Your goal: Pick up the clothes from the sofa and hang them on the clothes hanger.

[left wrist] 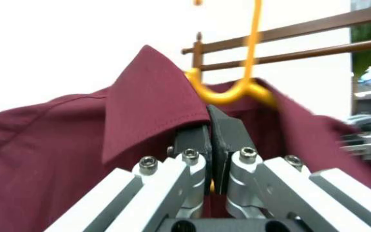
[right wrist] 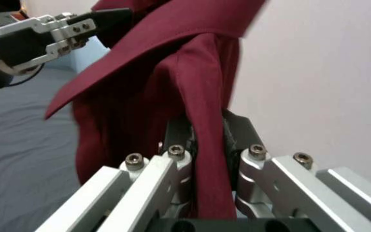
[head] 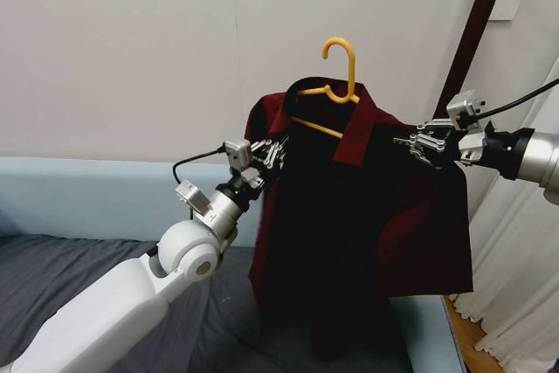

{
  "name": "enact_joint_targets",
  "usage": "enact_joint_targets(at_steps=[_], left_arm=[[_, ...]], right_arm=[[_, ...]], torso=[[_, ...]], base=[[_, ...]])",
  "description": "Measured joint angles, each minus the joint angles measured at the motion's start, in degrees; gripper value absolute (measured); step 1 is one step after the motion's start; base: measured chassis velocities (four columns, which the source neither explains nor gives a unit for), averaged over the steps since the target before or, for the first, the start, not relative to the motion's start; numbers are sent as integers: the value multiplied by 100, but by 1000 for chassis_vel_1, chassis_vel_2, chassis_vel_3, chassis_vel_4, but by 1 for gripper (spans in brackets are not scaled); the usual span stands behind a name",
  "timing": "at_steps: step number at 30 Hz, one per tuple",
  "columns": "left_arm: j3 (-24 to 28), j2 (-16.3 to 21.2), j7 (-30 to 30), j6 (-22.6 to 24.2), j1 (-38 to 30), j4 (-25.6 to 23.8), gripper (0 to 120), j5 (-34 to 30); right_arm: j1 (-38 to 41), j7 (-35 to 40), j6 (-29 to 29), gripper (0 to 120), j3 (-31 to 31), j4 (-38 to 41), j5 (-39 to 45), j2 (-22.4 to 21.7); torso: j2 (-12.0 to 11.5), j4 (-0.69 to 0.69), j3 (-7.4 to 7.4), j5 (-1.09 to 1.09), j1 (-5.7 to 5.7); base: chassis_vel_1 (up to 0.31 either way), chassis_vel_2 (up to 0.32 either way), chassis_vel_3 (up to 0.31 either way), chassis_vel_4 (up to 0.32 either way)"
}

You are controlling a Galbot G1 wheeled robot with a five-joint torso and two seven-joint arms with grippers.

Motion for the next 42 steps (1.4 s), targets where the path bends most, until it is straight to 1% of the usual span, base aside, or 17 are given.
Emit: enact_joint_targets(at_steps=[5, 9, 16, 17, 18, 20, 21, 23, 26, 27, 28, 30, 32, 33, 37, 38, 42], left_arm=[[287, -102, 119, 2, -130, -17, 0, 18], [494, -285, 92, 20, -156, 64, 0, 176], [470, -391, -209, 29, -52, 252, 0, 400], [445, -388, -234, 30, -16, 261, 3, 427], [388, -367, -276, 30, 66, 264, 10, 478], [324, -340, -323, 31, 148, 264, 12, 526], [248, -313, -379, 31, 231, 263, 19, 584], [190, -295, -431, 31, 291, 261, 21, 634], [-103, -214, -674, 25, 567, 232, 36, 800], [-103, -214, -674, 25, 567, 232, 36, 800], [-259, -180, -767, 19, 717, 203, 43, 837], [-506, -123, -842, 16, 1019, 157, 49, 885], [-815, -47, -871, 17, 1507, 115, 61, 1045], [-815, -47, -871, 17, 1507, 115, 61, 1045], [-1314, -14, -1170, 68, 2445, 158, 77, 1604], [-1314, -14, -1170, 68, 2445, 158, 77, 1604], [-1510, -31, -1341, 61, 2881, 174, 93, 1850]], right_arm=[[-8, 44, -8, 7, -15, 21, 8, 21], [-11, 47, -13, 7, -13, 15, 31, 12], [-9, 70, -5, 7, 6, -7, 154, -21], [-7, 93, -2, 7, 7, -7, 185, -21], [0, 159, 1, 7, 8, -7, 269, -19], [10, 239, 3, 7, 9, -8, 340, -17], [23, 354, 4, 7, 13, -15, 439, -15], [33, 437, 3, 7, 18, -22, 513, -13], [59, 737, -8, 7, 68, -56, 791, -24], [59, 737, -8, 7, 68, -56, 791, -24], [59, 765, -25, 7, 104, -90, 830, -51], [59, 773, -62, 7, 159, -147, 840, -102], [98, 1059, -172, 7, 189, -169, 798, -174], [98, 1059, -172, 7, 189, -169, 798, -174], [191, 1758, -497, 7, 203, -193, 565, -275], [191, 1758, -497, 7, 203, -193, 565, -275], [302, 2082, -772, 7, 209, -218, 507, -352]], torso=[[0, 0, 0, 0, 0], [0, -1, 0, 0, 0], [0, 0, 0, 0, 0], [0, 0, 0, 0, 0], [0, 0, 0, 0, 0], [0, 0, 0, -1, 0], [0, 0, 0, -1, 0], [0, 1, 0, 0, 0], [0, 1, 0, -1, 0], [0, 1, 0, -1, 0], [0, 0, 0, 0, 0], [0, -1, 0, -1, 0], [0, -1, -1, 0, 0], [0, -1, -1, 0, 0], [0, 3, 0, -2, -1], [0, 3, 0, -2, -1], [0, 2, 0, -1, 0]], base=[[0, 0, 0, 0], [0, 0, 0, 0], [0, 0, 0, 0], [0, 0, 0, 0], [0, 0, 0, 0], [0, 0, 0, 0], [0, 0, 0, 0], [0, 0, 0, 0], [0, 0, 0, 0], [0, 0, 0, 0], [0, 0, 0, 0], [0, 0, 0, 0], [0, 0, 0, 0], [0, 0, 0, 0], [0, 0, 0, 0], [0, 0, 0, 0], [0, 0, 0, 0]])
